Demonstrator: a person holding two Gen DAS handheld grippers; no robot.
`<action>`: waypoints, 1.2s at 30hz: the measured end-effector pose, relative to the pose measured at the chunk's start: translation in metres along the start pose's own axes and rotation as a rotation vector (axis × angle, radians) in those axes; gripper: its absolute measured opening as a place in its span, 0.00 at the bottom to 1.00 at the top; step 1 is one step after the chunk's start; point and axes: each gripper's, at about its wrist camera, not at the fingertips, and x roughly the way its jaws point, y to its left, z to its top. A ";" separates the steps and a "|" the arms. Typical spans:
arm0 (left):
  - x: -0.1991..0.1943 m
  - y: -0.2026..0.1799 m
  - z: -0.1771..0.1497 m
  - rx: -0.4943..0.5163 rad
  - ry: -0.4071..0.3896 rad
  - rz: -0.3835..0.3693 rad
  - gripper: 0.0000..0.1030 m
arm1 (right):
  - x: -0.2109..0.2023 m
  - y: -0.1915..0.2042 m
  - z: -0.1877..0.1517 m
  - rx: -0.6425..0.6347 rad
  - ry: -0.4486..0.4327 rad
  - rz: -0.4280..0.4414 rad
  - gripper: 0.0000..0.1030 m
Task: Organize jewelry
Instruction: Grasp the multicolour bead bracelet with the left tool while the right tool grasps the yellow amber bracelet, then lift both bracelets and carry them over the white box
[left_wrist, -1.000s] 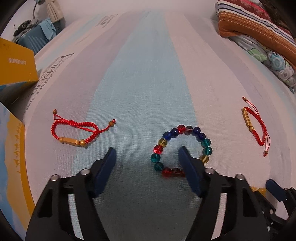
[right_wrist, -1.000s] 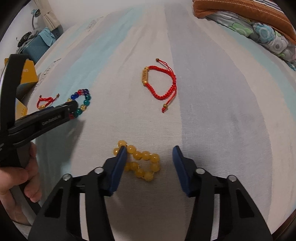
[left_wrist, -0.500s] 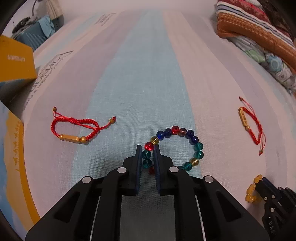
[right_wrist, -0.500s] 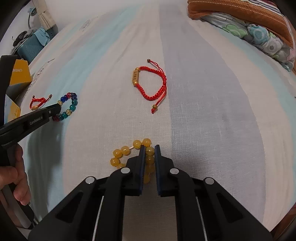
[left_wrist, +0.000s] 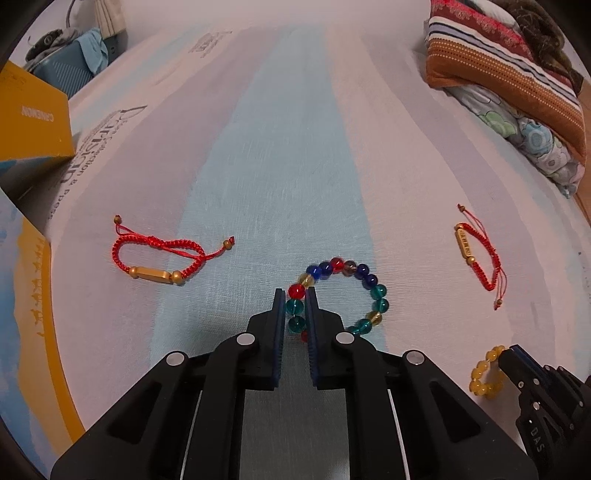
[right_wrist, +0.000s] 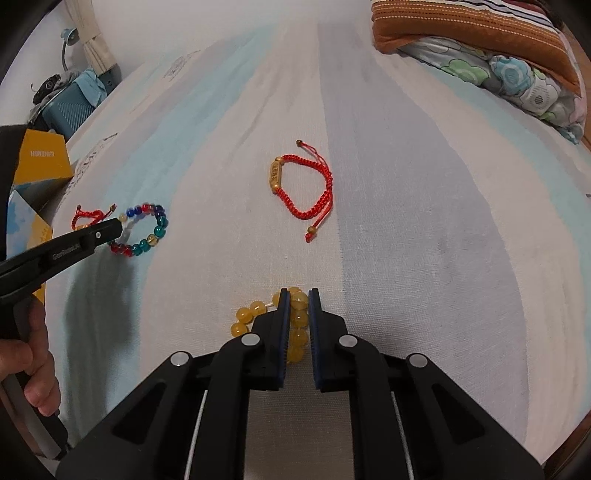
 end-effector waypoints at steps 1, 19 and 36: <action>-0.002 0.000 0.000 0.000 -0.002 -0.004 0.10 | -0.001 0.000 0.000 0.001 -0.002 0.002 0.09; -0.045 -0.009 -0.005 0.010 -0.035 -0.051 0.09 | -0.043 -0.002 -0.008 0.013 -0.073 0.025 0.09; -0.097 -0.011 -0.019 0.044 -0.085 -0.050 0.09 | -0.080 0.004 -0.010 0.005 -0.110 0.018 0.09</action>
